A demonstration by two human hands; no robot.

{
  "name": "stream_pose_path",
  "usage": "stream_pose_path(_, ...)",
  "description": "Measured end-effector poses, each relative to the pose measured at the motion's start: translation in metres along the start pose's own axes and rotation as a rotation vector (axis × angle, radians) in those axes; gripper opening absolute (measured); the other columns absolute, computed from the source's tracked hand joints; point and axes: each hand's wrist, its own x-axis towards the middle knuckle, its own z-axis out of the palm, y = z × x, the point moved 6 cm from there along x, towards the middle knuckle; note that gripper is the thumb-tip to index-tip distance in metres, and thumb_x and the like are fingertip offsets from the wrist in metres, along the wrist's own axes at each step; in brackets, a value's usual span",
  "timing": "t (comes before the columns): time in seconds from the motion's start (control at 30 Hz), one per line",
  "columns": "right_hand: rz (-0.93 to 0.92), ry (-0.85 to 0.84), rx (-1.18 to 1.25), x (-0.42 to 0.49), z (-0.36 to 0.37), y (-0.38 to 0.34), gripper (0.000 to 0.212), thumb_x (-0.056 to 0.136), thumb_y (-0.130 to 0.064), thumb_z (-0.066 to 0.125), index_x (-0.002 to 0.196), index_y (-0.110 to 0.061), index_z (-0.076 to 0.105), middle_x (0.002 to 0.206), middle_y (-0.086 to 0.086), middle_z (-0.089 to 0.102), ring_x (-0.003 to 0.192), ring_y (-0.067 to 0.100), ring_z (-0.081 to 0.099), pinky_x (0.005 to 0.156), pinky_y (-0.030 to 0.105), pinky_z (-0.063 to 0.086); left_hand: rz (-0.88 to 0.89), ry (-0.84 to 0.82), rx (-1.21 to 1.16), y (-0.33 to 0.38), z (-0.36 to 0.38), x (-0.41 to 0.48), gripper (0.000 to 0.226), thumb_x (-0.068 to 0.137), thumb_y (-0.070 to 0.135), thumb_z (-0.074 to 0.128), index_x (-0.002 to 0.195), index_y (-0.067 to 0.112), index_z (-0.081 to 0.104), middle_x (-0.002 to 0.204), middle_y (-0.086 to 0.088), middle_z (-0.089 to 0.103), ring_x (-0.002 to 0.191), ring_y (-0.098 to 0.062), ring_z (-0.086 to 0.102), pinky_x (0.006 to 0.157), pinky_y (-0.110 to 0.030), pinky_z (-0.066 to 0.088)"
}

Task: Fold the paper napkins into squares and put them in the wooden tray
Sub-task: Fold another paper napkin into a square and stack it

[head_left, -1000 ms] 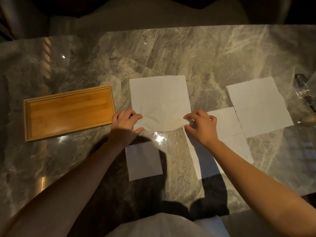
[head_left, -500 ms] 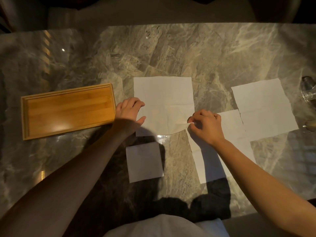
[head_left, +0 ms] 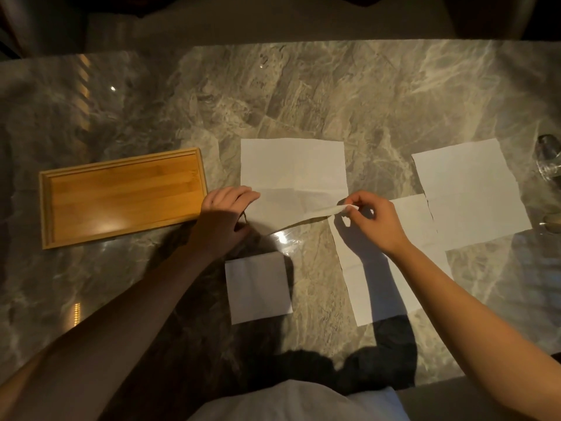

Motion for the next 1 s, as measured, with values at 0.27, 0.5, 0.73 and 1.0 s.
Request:
stream_pose_path(0.27, -0.087, -0.045, -0.022, -0.007, -0.004, 0.005, 0.038, 0.081, -0.003, 0.064, 0.117, -0.015, 0.059, 0.117, -0.001, 0.062, 0.107, 0.015, 0.057, 0.095, 0.038, 0.048, -0.025, 0.22, -0.201, 0.004, -0.006, 0.005, 0.016, 0.084, 0.006, 0.061, 0.098, 0.004, 0.07, 0.105, -0.014, 0.07, 0.1, -0.031, 0.064, 0.086, -0.042, 0.05)
stream_pose_path(0.5, -0.121, -0.068, -0.451, 0.004, 0.012, 0.013, 0.072, 0.079, -0.016, 0.07, 0.142, -0.028, 0.039, 0.144, 0.004, 0.04, 0.12, 0.031, 0.041, 0.097, 0.048, 0.038, 0.021, 0.104, -0.326, 0.001, -0.005, -0.003, 0.021, 0.084, 0.014, 0.066, 0.101, 0.003, 0.067, 0.097, -0.015, 0.07, 0.088, -0.025, 0.066, 0.072, -0.024, 0.049)
stream_pose_path(0.73, -0.145, 0.002, -0.298, 0.023, 0.012, 0.001, 0.017, 0.088, -0.014, 0.061, 0.094, -0.024, 0.074, 0.103, -0.002, 0.07, 0.1, 0.023, 0.057, 0.087, 0.05, 0.046, -0.015, 0.097, -0.401, -0.005, -0.009, -0.004, 0.017, 0.082, 0.011, 0.066, 0.099, 0.006, 0.065, 0.096, -0.011, 0.07, 0.087, -0.02, 0.064, 0.071, -0.023, 0.05)
stream_pose_path(1.0, -0.208, -0.045, -0.373, 0.013, 0.016, -0.004, 0.03, 0.083, -0.011, 0.067, 0.107, -0.028, 0.071, 0.106, -0.005, 0.069, 0.1, 0.021, 0.058, 0.085, 0.049, 0.044, -0.103, 0.144, -0.409, -0.007, -0.009, -0.001, 0.015, 0.082, 0.01, 0.068, 0.097, 0.006, 0.066, 0.094, -0.012, 0.07, 0.084, -0.023, 0.065, 0.07, -0.03, 0.054)
